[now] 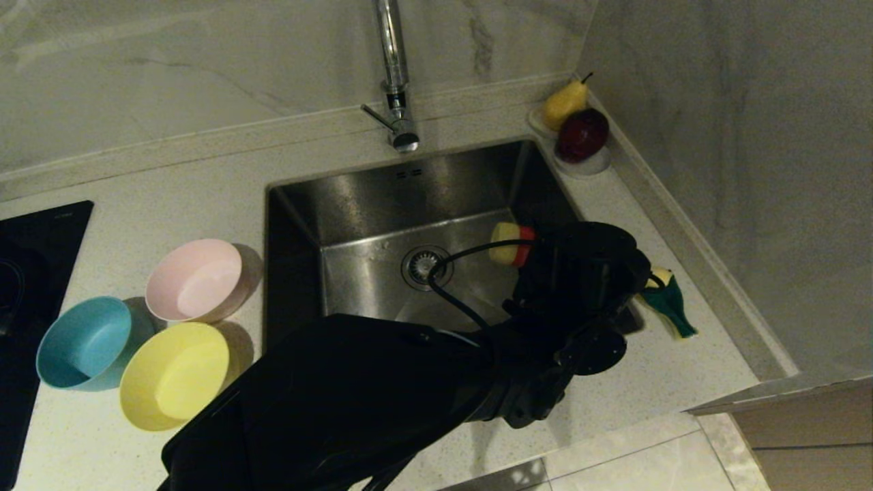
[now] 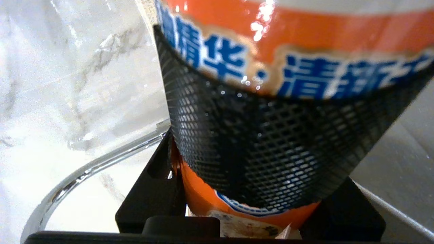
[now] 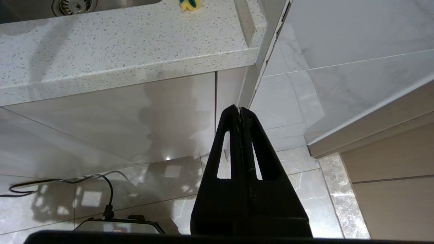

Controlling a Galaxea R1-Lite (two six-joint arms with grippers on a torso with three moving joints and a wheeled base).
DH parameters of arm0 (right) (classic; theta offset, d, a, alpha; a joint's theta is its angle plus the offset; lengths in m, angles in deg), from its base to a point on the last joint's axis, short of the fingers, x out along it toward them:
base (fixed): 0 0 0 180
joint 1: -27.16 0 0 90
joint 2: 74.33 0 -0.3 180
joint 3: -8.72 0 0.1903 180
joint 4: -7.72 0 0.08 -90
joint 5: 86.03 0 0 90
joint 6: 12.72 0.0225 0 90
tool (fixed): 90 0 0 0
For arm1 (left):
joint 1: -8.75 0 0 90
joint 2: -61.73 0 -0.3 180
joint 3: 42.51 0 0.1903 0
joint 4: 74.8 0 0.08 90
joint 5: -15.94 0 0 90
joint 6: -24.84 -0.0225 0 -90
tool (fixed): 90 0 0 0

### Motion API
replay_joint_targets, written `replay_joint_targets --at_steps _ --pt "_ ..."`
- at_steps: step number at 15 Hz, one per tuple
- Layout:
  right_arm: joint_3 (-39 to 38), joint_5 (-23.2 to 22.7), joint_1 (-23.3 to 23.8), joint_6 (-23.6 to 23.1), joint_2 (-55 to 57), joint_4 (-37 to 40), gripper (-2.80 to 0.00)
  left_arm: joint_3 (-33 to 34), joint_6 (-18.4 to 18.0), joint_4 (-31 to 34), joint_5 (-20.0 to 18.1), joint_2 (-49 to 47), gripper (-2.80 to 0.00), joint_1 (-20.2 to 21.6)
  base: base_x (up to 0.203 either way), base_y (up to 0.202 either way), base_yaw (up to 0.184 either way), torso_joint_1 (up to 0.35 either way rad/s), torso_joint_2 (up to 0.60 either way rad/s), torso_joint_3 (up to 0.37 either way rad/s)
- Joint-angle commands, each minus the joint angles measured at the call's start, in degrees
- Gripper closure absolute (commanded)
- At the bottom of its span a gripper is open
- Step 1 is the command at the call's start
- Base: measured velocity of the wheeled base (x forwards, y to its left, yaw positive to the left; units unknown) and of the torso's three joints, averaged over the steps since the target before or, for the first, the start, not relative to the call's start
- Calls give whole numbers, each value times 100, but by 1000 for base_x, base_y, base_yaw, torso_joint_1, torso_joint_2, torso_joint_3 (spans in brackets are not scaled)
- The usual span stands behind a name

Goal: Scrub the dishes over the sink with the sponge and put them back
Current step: Squeeze it onto the sponge

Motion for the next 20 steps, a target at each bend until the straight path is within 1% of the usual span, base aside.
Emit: replay_joint_targets --at_steps 1,14,20 --pt "0 1 0 2 0 0 0 4 -63 -89 37 -25 0 21 0 0 0 0 0 0" --pt "0 1 0 2 6 0 0 13 -227 -284 5 -4 0 64 0 0 0 0 0 0" --pt "0 1 0 2 6 0 0 22 -214 -462 2 39 0 70 0 0 0 0 0 0"
